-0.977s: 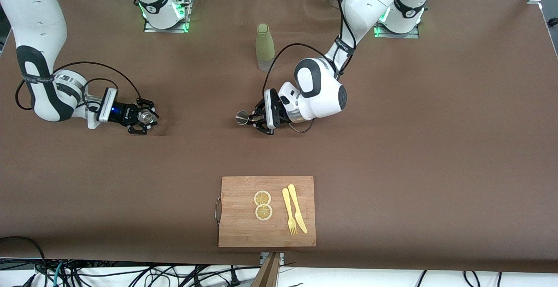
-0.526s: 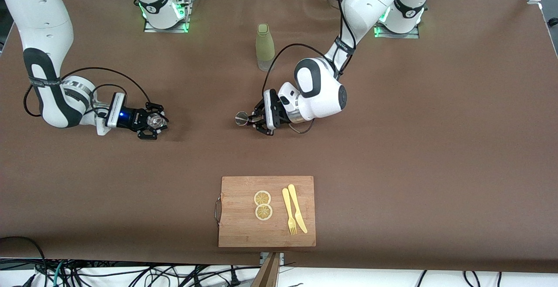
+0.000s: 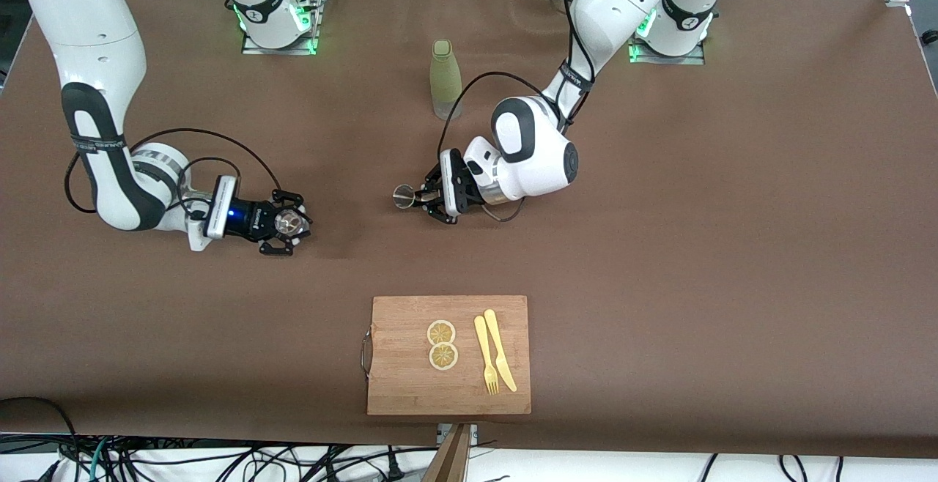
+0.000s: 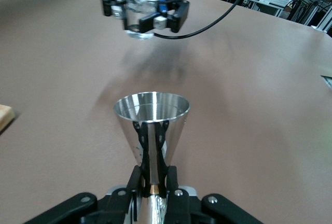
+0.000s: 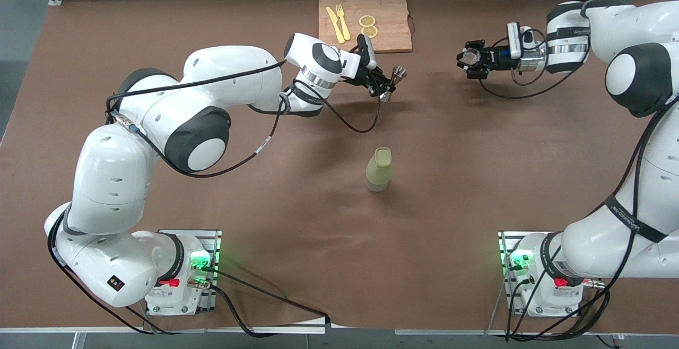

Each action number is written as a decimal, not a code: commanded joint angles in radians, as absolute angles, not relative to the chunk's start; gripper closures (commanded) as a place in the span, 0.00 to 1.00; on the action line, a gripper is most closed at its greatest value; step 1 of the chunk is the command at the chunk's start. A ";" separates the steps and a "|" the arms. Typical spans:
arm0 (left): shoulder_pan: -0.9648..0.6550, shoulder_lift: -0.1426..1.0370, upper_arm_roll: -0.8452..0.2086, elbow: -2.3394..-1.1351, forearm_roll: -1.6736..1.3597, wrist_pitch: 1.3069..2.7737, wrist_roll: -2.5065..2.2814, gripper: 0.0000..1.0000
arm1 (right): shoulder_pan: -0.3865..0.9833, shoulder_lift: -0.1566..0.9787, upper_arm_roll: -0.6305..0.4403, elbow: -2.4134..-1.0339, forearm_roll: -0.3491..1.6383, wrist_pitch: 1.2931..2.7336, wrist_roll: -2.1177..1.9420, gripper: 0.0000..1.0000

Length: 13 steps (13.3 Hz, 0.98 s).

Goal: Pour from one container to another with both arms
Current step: 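Lift the jigger with the left gripper and carry it toward the table middle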

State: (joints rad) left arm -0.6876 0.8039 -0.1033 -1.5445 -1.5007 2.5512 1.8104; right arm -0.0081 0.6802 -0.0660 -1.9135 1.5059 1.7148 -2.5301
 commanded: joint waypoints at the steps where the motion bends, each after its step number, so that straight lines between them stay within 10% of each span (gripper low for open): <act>1: -0.710 0.815 -0.101 -1.517 -1.536 2.571 1.758 1.00 | -0.006 0.653 -0.026 -1.893 1.522 1.767 -2.456 0.73; 13: -0.729 0.834 -0.114 -1.494 -1.525 2.638 1.597 1.00 | -0.003 0.525 0.064 -1.899 1.438 1.927 -2.239 0.73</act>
